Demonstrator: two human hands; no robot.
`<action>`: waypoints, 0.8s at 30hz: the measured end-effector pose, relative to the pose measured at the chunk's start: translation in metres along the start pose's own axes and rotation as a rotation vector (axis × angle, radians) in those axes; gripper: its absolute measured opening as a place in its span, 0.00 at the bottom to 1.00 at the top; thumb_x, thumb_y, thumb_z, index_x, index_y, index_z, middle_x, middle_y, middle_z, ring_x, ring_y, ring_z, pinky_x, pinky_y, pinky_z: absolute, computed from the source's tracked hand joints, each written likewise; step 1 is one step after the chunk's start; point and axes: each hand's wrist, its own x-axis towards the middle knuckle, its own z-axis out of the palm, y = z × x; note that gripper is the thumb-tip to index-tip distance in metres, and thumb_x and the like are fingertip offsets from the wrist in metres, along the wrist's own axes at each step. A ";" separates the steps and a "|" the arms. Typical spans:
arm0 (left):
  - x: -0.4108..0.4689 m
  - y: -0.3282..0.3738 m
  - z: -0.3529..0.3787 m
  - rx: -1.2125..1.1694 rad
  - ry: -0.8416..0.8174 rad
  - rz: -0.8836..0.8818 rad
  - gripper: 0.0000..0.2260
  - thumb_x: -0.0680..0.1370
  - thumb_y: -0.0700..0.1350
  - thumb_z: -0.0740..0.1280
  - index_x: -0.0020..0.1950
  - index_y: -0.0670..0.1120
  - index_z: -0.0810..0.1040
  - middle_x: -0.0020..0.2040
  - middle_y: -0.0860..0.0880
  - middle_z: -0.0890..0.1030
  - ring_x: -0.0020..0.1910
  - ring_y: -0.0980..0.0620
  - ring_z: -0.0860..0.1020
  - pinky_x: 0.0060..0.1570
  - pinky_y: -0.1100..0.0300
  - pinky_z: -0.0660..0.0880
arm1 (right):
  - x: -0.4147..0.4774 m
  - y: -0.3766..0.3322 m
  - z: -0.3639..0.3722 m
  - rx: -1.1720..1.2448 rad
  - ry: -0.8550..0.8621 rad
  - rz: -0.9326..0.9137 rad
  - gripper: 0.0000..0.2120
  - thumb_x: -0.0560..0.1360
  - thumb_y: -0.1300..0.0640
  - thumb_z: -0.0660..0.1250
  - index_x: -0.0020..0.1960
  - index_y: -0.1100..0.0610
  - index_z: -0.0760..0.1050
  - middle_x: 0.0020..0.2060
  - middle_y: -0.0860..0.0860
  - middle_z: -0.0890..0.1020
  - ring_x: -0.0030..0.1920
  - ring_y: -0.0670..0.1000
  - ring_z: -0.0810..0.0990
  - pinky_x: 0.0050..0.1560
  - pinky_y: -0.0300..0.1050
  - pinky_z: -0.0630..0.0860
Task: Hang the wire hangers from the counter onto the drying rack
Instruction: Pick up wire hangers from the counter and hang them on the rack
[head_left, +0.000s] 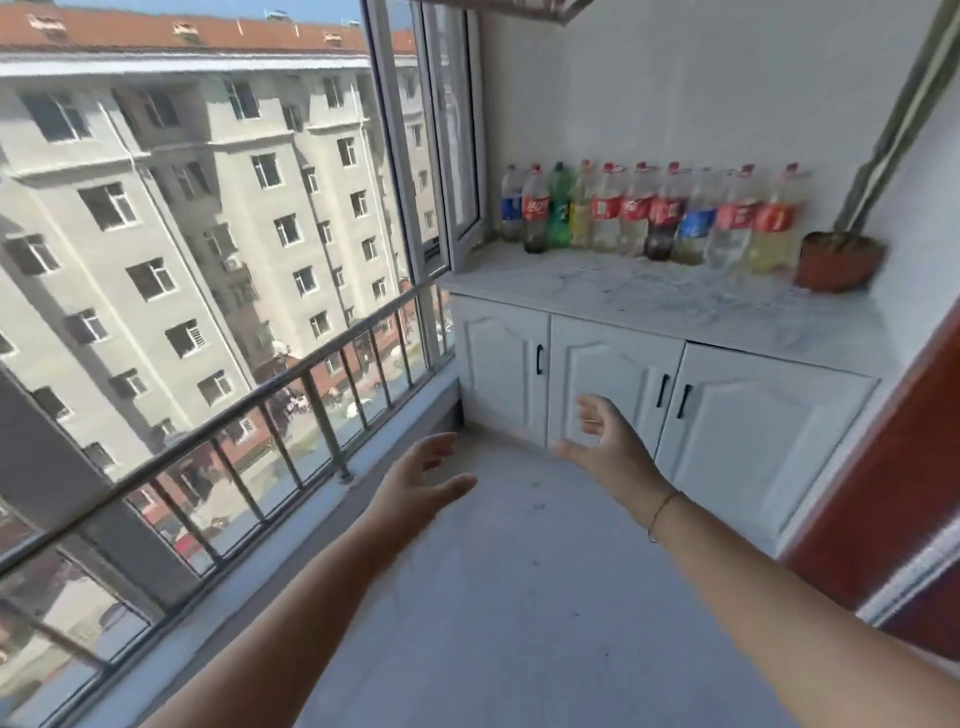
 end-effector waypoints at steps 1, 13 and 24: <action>0.019 0.001 0.007 -0.001 -0.014 0.012 0.25 0.72 0.45 0.72 0.68 0.48 0.70 0.63 0.52 0.75 0.64 0.55 0.72 0.58 0.63 0.65 | 0.012 0.006 -0.007 0.005 0.024 0.015 0.29 0.71 0.56 0.72 0.68 0.54 0.65 0.62 0.51 0.71 0.61 0.48 0.70 0.59 0.40 0.66; 0.269 0.036 0.077 -0.077 -0.212 0.106 0.20 0.73 0.46 0.72 0.63 0.53 0.73 0.61 0.54 0.77 0.62 0.55 0.73 0.56 0.62 0.68 | 0.174 0.052 -0.095 0.124 0.302 0.143 0.08 0.72 0.63 0.68 0.50 0.54 0.76 0.51 0.55 0.80 0.50 0.49 0.79 0.57 0.48 0.76; 0.444 0.069 0.180 -0.128 -0.372 0.143 0.16 0.73 0.43 0.71 0.57 0.55 0.72 0.57 0.54 0.77 0.61 0.53 0.74 0.50 0.66 0.70 | 0.302 0.122 -0.184 0.151 0.460 0.243 0.08 0.72 0.63 0.68 0.50 0.55 0.77 0.47 0.52 0.81 0.49 0.49 0.79 0.46 0.36 0.74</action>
